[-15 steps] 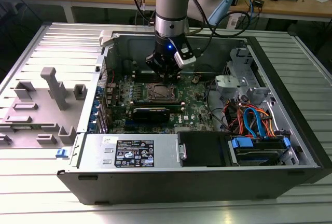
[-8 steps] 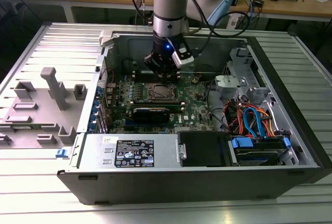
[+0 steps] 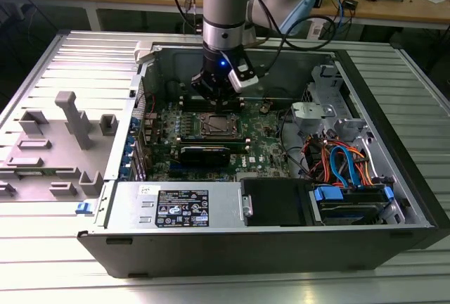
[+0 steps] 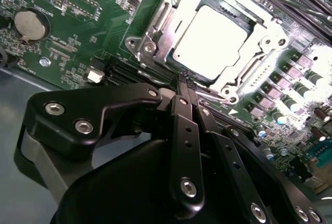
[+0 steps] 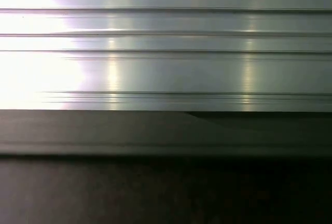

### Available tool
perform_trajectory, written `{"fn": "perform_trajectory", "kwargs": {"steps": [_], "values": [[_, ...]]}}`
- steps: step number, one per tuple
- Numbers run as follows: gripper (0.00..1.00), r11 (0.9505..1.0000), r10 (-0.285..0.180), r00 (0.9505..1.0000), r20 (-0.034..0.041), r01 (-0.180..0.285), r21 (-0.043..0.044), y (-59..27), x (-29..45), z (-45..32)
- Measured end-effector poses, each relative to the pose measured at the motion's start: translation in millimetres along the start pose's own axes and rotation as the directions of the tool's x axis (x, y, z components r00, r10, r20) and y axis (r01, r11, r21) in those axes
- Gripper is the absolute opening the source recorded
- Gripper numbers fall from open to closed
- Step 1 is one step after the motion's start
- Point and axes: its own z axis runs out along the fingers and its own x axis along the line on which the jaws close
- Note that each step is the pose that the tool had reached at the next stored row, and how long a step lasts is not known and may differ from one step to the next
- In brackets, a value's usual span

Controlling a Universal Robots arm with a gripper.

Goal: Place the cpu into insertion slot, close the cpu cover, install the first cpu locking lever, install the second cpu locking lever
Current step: 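Install the first cpu locking lever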

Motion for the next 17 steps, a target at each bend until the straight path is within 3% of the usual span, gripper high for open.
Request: {"fn": "perform_trajectory", "kwargs": {"steps": [7, 12, 17], "values": [[0.11, 1.0, -0.009, 1.0, 0.0002, 0.009, -0.0001, 0.0, -0.8, 0.2], [0.11, 0.9999, -0.014, 0.9999, 0.0002, 0.014, 0.0, 0.2, -9.4, 0.6], [0.11, 0.9998, -0.017, 0.9998, 0.0003, 0.017, 0.0, 0.3, -13.1, 0.9]]}}
